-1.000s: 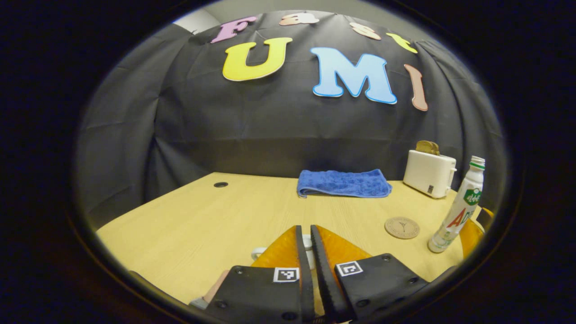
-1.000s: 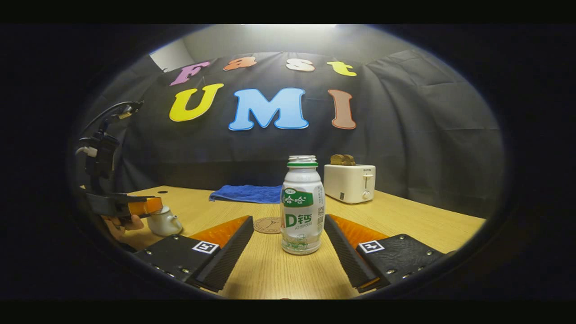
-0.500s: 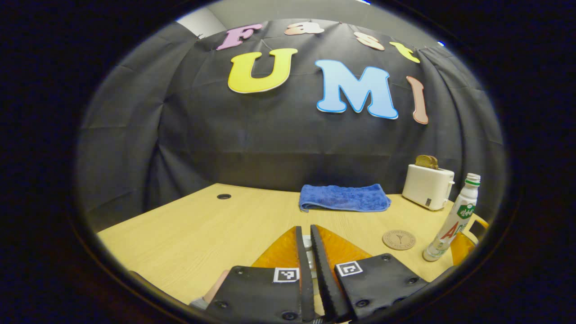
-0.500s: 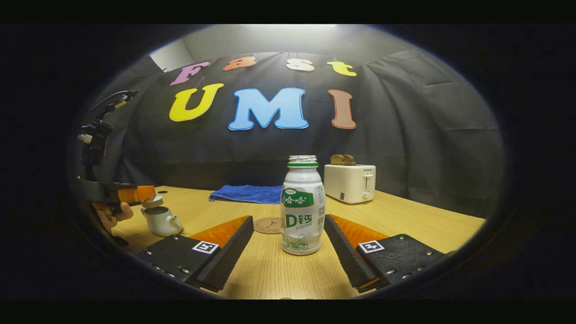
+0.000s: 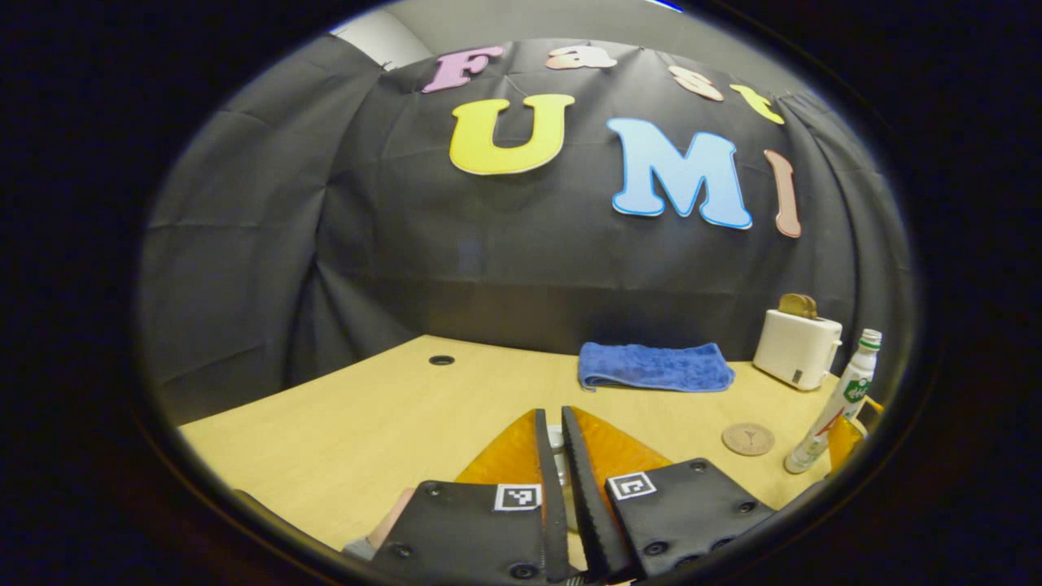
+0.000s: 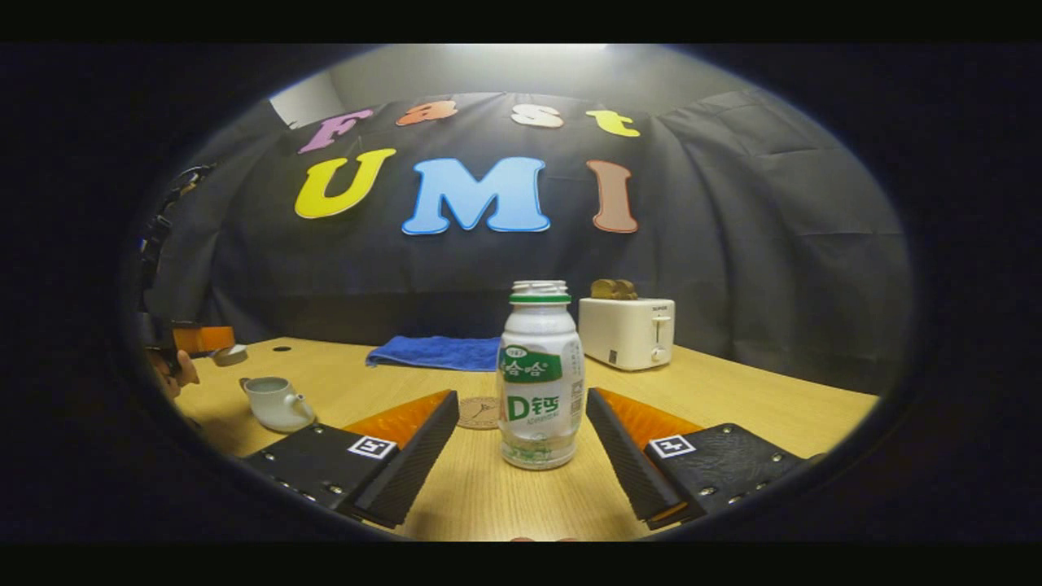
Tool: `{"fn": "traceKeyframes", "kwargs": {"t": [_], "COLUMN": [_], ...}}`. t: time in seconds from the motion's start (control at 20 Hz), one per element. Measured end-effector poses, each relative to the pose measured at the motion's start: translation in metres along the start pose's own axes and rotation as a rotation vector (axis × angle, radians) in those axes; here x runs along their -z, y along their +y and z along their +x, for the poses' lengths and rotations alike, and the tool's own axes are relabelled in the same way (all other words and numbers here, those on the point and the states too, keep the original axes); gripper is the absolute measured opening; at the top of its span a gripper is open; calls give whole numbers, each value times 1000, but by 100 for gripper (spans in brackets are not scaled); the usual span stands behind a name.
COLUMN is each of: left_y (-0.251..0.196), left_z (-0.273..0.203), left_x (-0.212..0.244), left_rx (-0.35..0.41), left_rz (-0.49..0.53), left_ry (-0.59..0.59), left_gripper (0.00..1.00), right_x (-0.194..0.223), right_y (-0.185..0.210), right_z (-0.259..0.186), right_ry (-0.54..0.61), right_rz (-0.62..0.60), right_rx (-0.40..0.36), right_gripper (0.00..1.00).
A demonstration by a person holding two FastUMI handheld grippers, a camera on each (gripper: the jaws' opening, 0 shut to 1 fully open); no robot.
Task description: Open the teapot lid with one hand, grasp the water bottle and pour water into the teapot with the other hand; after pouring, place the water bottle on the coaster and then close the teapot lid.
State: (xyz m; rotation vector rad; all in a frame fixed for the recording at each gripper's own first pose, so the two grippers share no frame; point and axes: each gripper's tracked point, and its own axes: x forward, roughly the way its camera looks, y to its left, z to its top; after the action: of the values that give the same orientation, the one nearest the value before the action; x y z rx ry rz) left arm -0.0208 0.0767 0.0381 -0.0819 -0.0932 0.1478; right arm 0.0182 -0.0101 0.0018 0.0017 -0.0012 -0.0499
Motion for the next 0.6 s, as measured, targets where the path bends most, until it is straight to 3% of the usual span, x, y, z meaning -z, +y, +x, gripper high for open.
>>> {"fn": "traceKeyframes", "kwargs": {"t": [0.2, 0.3, 0.6], "left_y": [26, 34, 56], "left_z": [1, 0, -2], "left_x": [3, 4, 9], "left_rx": [-29, -38, -73], "left_rz": [-17, -18, -21], "left_ry": [8, 12, 22], "left_gripper": [0, 17, 17], "right_x": [1, 1, 6], "right_y": [-1, -1, -5], "right_z": [13, 20, 38], "right_ry": [4, 7, 46], "right_rz": [-1, 0, 4], "right_rx": [-9, -12, 7], "right_gripper": [97, 97, 94]}}
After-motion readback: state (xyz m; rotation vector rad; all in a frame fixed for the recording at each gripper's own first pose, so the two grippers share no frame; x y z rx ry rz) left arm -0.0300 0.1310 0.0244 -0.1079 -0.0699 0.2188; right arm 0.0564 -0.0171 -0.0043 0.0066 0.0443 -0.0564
